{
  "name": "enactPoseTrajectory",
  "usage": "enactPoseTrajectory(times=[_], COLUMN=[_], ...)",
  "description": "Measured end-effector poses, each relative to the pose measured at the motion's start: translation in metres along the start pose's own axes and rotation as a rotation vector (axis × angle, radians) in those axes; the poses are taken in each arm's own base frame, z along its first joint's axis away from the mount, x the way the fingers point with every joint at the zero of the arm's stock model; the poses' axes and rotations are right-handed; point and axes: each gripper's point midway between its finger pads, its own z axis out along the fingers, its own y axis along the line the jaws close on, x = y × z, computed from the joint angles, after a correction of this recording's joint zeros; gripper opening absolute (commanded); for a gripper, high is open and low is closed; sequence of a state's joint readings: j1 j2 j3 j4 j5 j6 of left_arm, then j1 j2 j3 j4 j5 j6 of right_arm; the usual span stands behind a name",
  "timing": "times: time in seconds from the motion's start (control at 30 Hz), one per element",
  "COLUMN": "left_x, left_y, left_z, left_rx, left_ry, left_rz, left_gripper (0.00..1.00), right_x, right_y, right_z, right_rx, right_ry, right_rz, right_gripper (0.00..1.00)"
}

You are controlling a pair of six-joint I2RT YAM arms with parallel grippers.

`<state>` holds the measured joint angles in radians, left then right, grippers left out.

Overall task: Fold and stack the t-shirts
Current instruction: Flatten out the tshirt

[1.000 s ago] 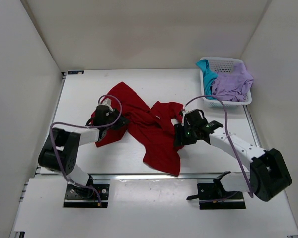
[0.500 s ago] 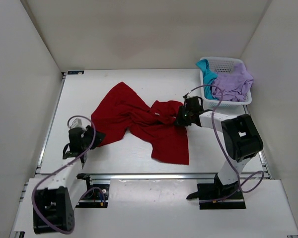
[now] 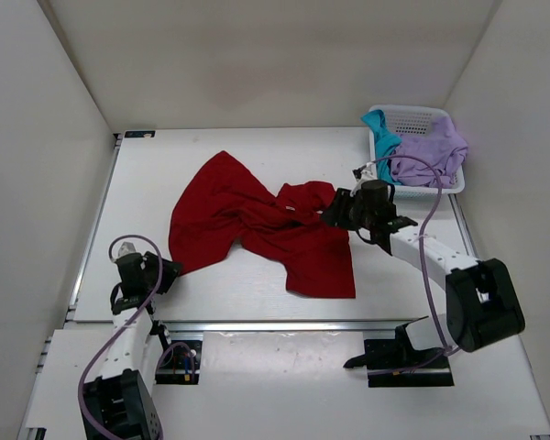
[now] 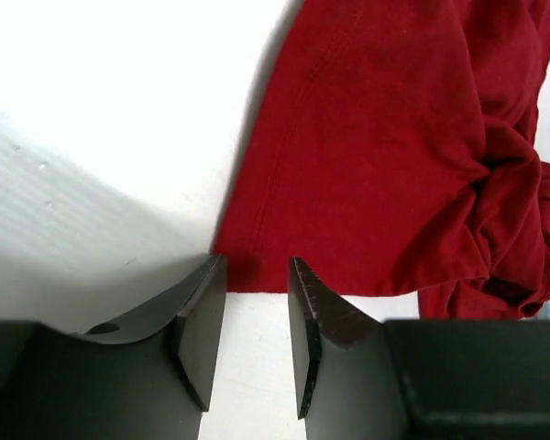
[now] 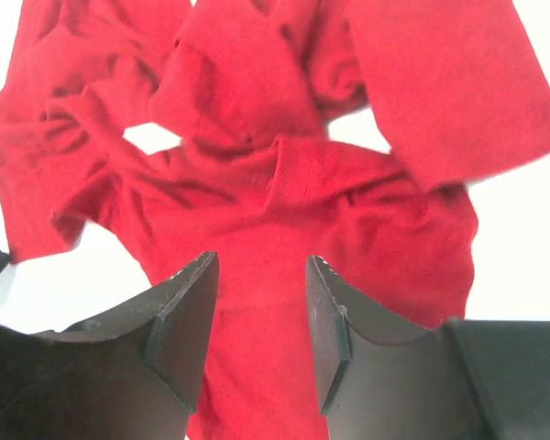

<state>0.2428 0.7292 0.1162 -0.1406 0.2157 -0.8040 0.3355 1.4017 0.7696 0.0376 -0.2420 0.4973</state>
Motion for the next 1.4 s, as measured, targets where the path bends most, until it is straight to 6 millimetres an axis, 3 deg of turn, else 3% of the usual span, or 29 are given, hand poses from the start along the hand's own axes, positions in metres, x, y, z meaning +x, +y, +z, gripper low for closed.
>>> enactPoseTrajectory(times=[0.1, 0.27, 0.5, 0.6, 0.8, 1.03, 1.23, 1.33, 1.4], left_x=[0.000, -0.001, -0.022, -0.020, -0.007, -0.010, -0.002, 0.002, 0.005], left_y=[0.003, 0.011, 0.016, 0.022, 0.033, 0.020, 0.012, 0.013, 0.013], left_z=[-0.002, -0.008, -0.021, -0.024, -0.023, -0.012, -0.006, -0.005, -0.004], left_rx=[-0.021, -0.091, -0.202, -0.234, -0.267, -0.148, -0.090, -0.089, -0.092], left_ry=[0.001, 0.016, -0.018, -0.013, 0.026, -0.018, -0.005, 0.007, 0.016], left_rz=[-0.010, -0.019, 0.022, 0.029, 0.003, -0.051, -0.075, -0.083, -0.087], left_gripper=[0.39, 0.39, 0.40, 0.41, 0.51, 0.52, 0.38, 0.24, 0.07], right_x=[0.012, 0.041, 0.064, 0.070, 0.075, 0.081, 0.087, 0.086, 0.086], right_y=[0.005, 0.012, 0.023, 0.025, 0.031, 0.037, 0.041, 0.041, 0.040], right_z=[-0.008, -0.009, -0.014, -0.016, -0.020, -0.021, -0.021, -0.023, -0.026], right_rx=[-0.019, -0.041, -0.085, -0.098, -0.130, -0.156, -0.166, -0.167, -0.166], right_ry=[0.005, 0.069, 0.110, 0.121, 0.124, 0.135, 0.147, 0.144, 0.133], right_rz=[-0.012, -0.035, -0.061, -0.071, -0.088, -0.111, -0.122, -0.123, -0.122], right_gripper=[0.42, 0.41, 0.42, 0.42, 0.43, 0.43, 0.44, 0.43, 0.43])
